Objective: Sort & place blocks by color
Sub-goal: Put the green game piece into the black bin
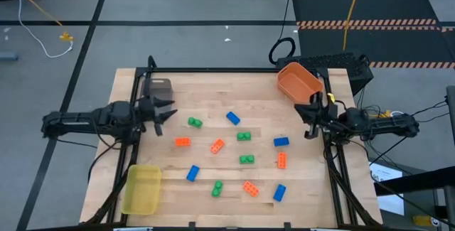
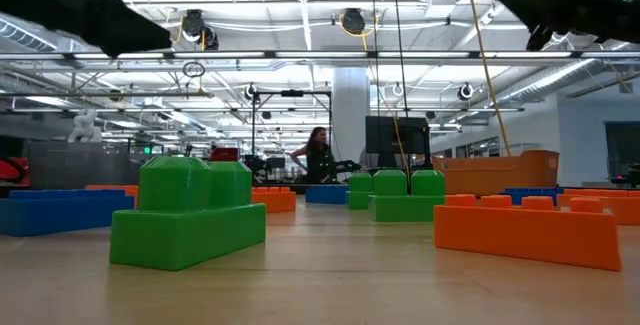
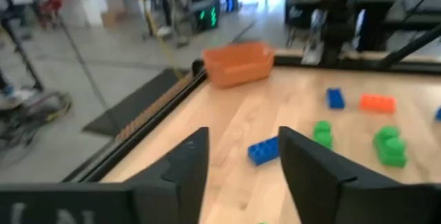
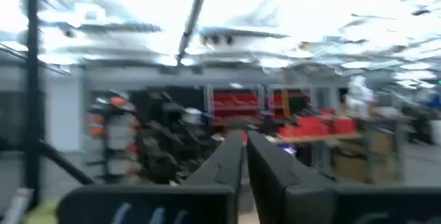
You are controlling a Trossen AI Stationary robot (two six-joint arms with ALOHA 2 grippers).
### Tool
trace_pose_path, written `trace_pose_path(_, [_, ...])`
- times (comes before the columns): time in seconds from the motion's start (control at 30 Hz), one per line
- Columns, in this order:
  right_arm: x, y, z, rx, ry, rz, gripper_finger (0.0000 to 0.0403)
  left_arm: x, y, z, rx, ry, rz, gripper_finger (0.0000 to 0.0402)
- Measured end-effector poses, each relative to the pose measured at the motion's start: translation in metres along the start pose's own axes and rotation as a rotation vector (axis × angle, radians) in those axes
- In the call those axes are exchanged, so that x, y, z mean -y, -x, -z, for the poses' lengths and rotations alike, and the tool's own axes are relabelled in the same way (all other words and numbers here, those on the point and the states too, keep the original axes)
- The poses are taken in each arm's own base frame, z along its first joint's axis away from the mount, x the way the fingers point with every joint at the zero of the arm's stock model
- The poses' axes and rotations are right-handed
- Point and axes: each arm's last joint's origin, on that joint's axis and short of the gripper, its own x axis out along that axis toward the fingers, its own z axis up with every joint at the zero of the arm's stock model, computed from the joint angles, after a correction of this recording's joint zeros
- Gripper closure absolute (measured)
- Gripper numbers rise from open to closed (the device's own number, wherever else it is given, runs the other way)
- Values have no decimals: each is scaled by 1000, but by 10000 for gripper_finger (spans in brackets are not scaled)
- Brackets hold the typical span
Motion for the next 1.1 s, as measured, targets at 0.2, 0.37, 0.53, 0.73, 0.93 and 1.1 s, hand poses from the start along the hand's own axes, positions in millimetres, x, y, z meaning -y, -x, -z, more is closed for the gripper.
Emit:
trace_pose_path(0.2, [0,-12,3,-101,107,92,290,1,-27,-31,-195,19,-34,168])
trace_pose_path(0.37, [-2,-45,-26,-169,165,120,198,10,-59,-32,-394,-26,17,167])
trace_pose_path(0.53, [-6,-88,-37,-455,249,125,156,20,-85,-21,-548,-55,38,182])
trace_pose_path(0.73, [-11,-122,-23,-714,291,121,152,28,-99,-14,-677,-104,57,188])
trace_pose_path(0.93, [-14,-130,2,-819,297,120,151,28,-116,-6,-879,-180,47,170])
trace_pose_path(1.1, [-18,-134,18,-879,248,36,151,26,-140,6,-1040,-222,35,144])
